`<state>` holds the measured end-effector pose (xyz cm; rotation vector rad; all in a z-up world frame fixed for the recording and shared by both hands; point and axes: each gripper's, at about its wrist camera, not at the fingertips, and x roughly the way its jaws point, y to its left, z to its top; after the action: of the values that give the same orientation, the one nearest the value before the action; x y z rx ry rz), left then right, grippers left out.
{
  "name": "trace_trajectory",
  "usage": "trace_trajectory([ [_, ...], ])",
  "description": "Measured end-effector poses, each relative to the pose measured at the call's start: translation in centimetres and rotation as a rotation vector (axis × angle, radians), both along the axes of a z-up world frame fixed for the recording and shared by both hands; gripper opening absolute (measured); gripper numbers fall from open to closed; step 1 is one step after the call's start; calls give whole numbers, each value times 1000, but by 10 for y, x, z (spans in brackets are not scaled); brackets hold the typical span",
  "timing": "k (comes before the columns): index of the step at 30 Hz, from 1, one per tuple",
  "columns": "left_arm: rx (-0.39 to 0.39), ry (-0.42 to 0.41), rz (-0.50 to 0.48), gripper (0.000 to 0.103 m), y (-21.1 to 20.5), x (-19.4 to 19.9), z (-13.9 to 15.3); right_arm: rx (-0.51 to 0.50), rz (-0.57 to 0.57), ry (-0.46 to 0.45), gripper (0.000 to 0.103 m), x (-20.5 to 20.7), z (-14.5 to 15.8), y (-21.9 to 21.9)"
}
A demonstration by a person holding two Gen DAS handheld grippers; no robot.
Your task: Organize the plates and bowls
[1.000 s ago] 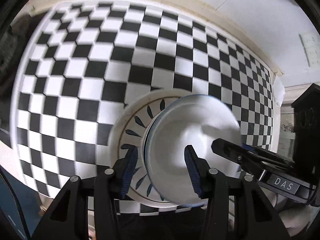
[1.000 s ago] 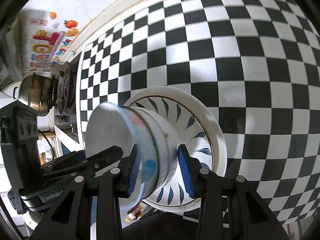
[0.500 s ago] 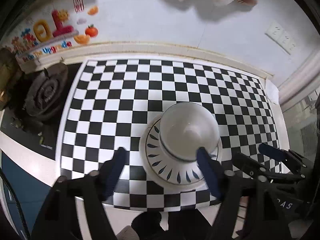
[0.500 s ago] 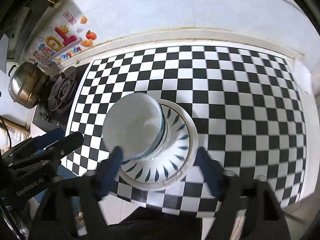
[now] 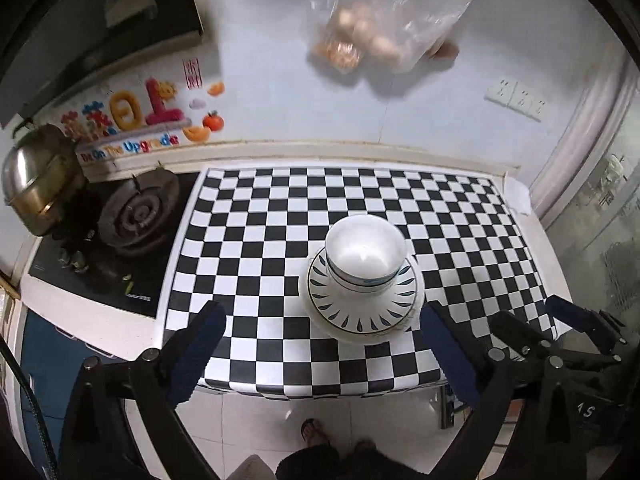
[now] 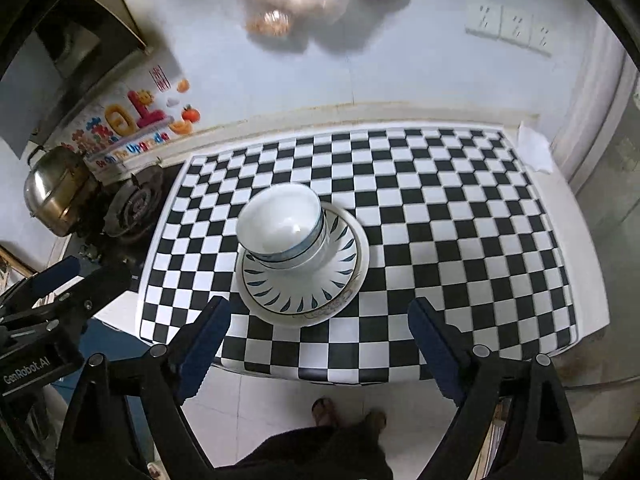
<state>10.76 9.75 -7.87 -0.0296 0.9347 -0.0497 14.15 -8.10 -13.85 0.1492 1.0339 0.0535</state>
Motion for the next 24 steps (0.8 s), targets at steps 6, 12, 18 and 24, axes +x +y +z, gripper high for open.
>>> trace_trajectory([
  [6, 10, -94, 57, 99, -2, -60, 36, 6, 7, -102, 93, -59, 49, -7],
  [12, 62, -137, 103, 99, -10, -116, 62, -32, 53, -196, 93, -124, 94, -4],
  [18, 61, -173, 129, 99, -15, -159, 77, -65, 71, -266, 93, -183, 124, 0],
  [24, 56, -204, 155, 99, -17, -190, 87, -79, 78, -313, 93, -220, 142, -4],
])
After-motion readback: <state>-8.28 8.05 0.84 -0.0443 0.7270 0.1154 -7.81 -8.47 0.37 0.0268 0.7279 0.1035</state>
